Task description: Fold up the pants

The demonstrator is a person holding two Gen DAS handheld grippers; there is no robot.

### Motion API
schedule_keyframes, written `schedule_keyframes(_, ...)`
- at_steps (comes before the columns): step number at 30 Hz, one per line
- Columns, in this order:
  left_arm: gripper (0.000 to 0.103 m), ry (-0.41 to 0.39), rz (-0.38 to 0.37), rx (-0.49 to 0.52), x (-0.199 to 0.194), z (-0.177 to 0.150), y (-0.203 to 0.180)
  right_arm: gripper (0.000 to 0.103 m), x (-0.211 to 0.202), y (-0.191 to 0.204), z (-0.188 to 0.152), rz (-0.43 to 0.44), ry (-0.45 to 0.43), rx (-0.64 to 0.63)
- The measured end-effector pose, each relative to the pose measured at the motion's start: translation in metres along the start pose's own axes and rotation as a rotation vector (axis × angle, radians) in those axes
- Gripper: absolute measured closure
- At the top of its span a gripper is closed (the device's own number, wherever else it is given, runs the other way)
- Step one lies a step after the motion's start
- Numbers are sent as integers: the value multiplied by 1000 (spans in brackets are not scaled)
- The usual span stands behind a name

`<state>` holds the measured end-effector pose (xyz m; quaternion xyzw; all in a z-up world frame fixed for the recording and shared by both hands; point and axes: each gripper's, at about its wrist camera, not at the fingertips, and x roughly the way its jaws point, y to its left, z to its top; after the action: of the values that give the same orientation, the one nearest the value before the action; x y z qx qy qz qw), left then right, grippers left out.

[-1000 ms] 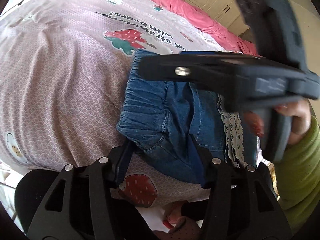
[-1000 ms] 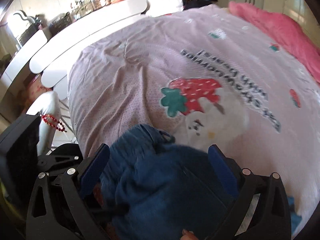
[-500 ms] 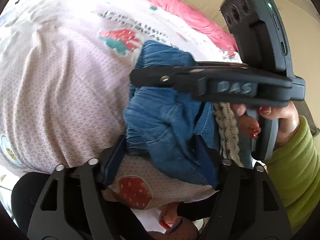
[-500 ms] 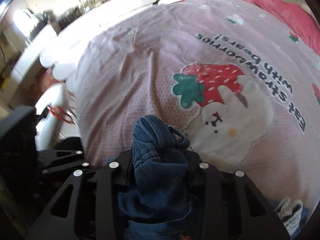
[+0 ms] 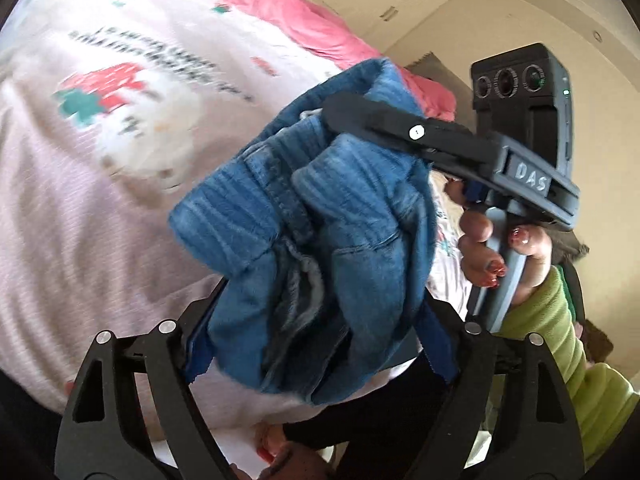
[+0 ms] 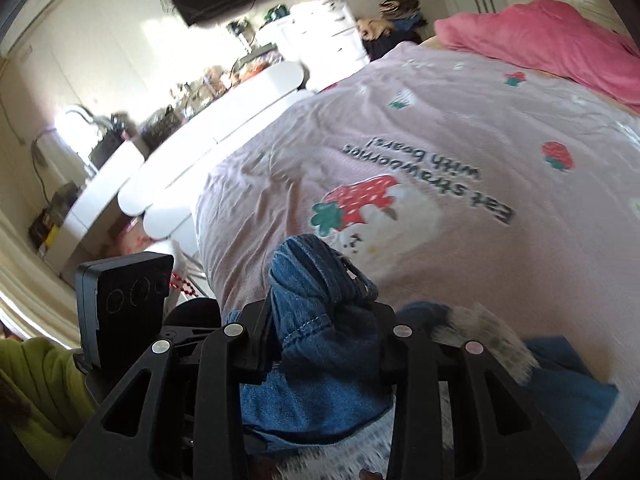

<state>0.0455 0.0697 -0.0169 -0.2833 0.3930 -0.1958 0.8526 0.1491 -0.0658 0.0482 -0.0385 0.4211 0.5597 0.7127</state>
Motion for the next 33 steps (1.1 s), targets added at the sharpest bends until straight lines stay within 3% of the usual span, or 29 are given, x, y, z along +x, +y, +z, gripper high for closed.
schedule_keyframes(3, 28, 10, -15, 24, 12, 5, -21, 68, -17, -14, -8, 6, -26, 37)
schedule_keyframes(8, 28, 39, -35, 92, 32, 2, -50, 42, -60, -42, -30, -35, -118, 127)
schedule_keyframes(11, 28, 76, -78, 120, 45, -7, -63, 41, -86, -58, -47, -117, -164, 159)
schedule_keyframes(13, 28, 102, -104, 130, 48, -13, -68, 41, -95, -67, -63, -190, -149, 189)
schedule_keyframes(17, 27, 149, -63, 204, 68, -27, -83, 40, -91, -64, -80, -182, -107, 197)
schedule_keyframes(18, 27, 154, -54, 214, 72, -28, -84, 34, -86, -64, -83, -166, -94, 200)
schedule_keyframes(20, 26, 159, -31, 236, 77, -30, -87, 33, -77, -65, -90, -184, -45, 203)
schedule_keyframes(22, 26, 165, -25, 245, 81, -32, -86, 34, -61, -76, -98, -327, 50, 203)
schedule_keyframes(23, 26, 168, -32, 241, 83, -33, -86, 34, -58, -79, -100, -359, 71, 207)
schedule_keyframes(27, 26, 171, -34, 224, 89, -35, -80, 35, -60, -93, -112, -319, 40, 283)
schedule_keyframes(33, 24, 132, -42, 225, 52, -35, -75, 32, -82, -78, -118, -342, -53, 256)
